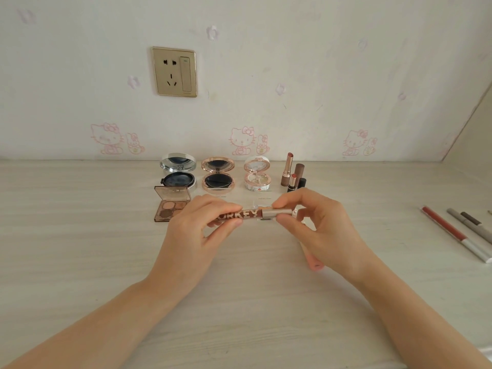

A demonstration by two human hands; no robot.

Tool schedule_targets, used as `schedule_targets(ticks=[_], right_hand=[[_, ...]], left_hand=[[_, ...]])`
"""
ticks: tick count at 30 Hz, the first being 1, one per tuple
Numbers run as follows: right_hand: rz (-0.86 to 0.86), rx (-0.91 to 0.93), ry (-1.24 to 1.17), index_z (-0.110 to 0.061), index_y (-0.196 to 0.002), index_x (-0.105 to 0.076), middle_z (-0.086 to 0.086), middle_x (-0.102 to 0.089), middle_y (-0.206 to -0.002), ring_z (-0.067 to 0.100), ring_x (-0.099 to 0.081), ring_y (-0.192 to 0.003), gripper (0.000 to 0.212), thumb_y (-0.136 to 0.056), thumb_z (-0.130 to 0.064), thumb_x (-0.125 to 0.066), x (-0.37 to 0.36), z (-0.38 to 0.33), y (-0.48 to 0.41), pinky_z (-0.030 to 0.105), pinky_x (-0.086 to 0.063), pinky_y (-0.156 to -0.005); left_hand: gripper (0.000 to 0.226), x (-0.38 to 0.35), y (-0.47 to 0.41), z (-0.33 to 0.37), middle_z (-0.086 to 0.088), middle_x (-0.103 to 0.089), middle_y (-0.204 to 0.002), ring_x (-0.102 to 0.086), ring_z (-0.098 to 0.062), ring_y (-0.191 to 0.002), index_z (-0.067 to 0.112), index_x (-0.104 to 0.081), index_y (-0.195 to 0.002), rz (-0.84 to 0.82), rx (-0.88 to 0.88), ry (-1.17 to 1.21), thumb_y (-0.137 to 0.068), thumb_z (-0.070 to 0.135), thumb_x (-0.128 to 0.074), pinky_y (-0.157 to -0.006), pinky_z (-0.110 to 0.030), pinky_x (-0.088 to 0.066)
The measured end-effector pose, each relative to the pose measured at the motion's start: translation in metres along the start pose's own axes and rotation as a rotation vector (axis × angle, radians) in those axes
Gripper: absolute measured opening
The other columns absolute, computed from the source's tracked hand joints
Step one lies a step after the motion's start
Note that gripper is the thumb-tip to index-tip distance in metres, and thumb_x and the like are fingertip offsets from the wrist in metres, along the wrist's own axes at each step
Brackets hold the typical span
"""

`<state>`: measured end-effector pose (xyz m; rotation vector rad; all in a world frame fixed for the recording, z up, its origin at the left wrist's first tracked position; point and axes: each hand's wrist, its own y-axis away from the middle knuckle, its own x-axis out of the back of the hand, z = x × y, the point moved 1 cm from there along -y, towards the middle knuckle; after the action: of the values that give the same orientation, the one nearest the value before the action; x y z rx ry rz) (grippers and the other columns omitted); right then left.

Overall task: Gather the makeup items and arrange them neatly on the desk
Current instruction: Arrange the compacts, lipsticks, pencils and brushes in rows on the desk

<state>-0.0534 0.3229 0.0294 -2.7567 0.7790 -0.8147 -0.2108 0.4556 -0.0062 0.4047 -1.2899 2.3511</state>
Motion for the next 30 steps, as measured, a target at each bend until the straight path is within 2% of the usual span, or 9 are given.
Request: schedule_targets(ticks=[5, 9, 14, 17, 18, 21, 26, 28, 30], right_hand=[[0.005, -0.023, -0.004, -0.036, -0.095, -0.063, -0.007, -0.067, -0.088, 0.0, -0.054, -0.045, 0.012, -0.084, -0.031, -0.066, -0.0007, 0.0009, -0.0007, 0.068, -0.049, -0.068], [0.019, -0.031, -0.007, -0.027, -0.079, -0.069, -0.007, -0.065, -0.065, 0.018, -0.039, -0.029, 0.019, -0.093, -0.027, -0.056, 0.0005, -0.001, 0.0, 0.058, -0.049, -0.048], [-0.01, -0.06, -0.03, -0.025, -0.087, -0.062, -0.021, -0.06, -0.056, 0.002, -0.05, -0.04, 0.016, -0.088, -0.01, -0.063, -0.0005, -0.0041, 0.0012, 0.073, -0.043, -0.073], [0.005, -0.054, -0.025, -0.033, -0.089, -0.062, -0.007, -0.066, -0.081, 0.006, -0.05, -0.039, 0.009, -0.085, -0.027, -0.067, -0.0014, -0.0026, 0.0009, 0.07, -0.046, -0.073], [0.008, -0.052, -0.025, -0.032, -0.088, -0.063, -0.006, -0.066, -0.078, 0.009, -0.046, -0.035, 0.001, -0.086, -0.032, -0.064, -0.0016, -0.0019, 0.0003, 0.067, -0.048, -0.071], [0.014, -0.053, 0.005, -0.026, -0.077, -0.065, -0.012, -0.061, -0.055, 0.015, -0.037, -0.03, 0.017, -0.093, -0.027, -0.057, -0.0011, -0.0029, 0.0013, 0.065, -0.051, -0.067], [0.01, -0.043, -0.027, -0.03, -0.086, -0.058, 0.003, -0.061, -0.088, 0.004, -0.05, -0.039, 0.019, -0.086, -0.011, -0.064, -0.0006, -0.005, 0.0008, 0.073, -0.043, -0.073], [0.017, -0.044, -0.025, -0.033, -0.091, -0.058, 0.003, -0.062, -0.097, 0.005, -0.05, -0.039, 0.016, -0.084, -0.023, -0.069, -0.0003, -0.0027, 0.0007, 0.071, -0.044, -0.073], [0.012, -0.044, -0.032, -0.032, -0.091, -0.061, -0.004, -0.065, -0.085, 0.01, -0.043, -0.033, 0.004, -0.087, -0.033, -0.062, -0.0006, -0.0019, -0.0001, 0.067, -0.047, -0.071]], left_hand=[[0.021, 0.0001, -0.0005, 0.0015, 0.006, -0.066, -0.091, -0.059, -0.003, -0.084, 0.015, -0.074, -0.101, 0.008, -0.006, -0.019, -0.08, 0.02, -0.071, -0.078, -0.009, -0.044], [0.022, 0.0006, -0.0009, 0.0025, 0.008, -0.066, -0.091, -0.057, 0.0, -0.085, 0.015, -0.074, -0.1, 0.018, -0.023, -0.06, -0.078, 0.015, -0.075, -0.081, -0.006, -0.039], [0.022, 0.0004, 0.0002, 0.0004, 0.008, -0.066, -0.092, -0.058, -0.002, -0.086, 0.015, -0.074, -0.1, 0.007, -0.006, -0.037, -0.079, 0.018, -0.074, -0.081, -0.008, -0.04], [0.021, 0.0001, -0.0003, 0.0003, 0.007, -0.066, -0.091, -0.058, -0.001, -0.084, 0.014, -0.074, -0.099, 0.01, 0.004, -0.033, -0.079, 0.02, -0.072, -0.08, -0.007, -0.04], [0.021, 0.0002, -0.0004, 0.0004, 0.007, -0.066, -0.09, -0.058, -0.001, -0.084, 0.014, -0.074, -0.099, 0.014, 0.004, -0.036, -0.079, 0.02, -0.072, -0.08, -0.006, -0.039], [0.021, 0.0007, -0.0007, 0.0007, 0.007, -0.066, -0.092, -0.058, -0.001, -0.085, 0.014, -0.074, -0.099, 0.013, 0.003, -0.039, -0.079, 0.021, -0.072, -0.079, -0.007, -0.039], [0.022, 0.0011, -0.0004, 0.0012, 0.008, -0.066, -0.092, -0.059, -0.003, -0.086, 0.015, -0.074, -0.1, 0.007, 0.013, -0.032, -0.08, 0.021, -0.071, -0.079, -0.008, -0.041], [0.022, 0.0014, -0.0004, 0.0006, 0.008, -0.066, -0.091, -0.06, -0.004, -0.086, 0.016, -0.074, -0.101, 0.003, 0.022, -0.026, -0.08, 0.024, -0.07, -0.079, -0.01, -0.043], [0.022, 0.0016, -0.0005, 0.0004, 0.008, -0.066, -0.091, -0.06, -0.005, -0.086, 0.016, -0.074, -0.1, 0.002, 0.025, -0.023, -0.081, 0.024, -0.069, -0.078, -0.011, -0.043]])
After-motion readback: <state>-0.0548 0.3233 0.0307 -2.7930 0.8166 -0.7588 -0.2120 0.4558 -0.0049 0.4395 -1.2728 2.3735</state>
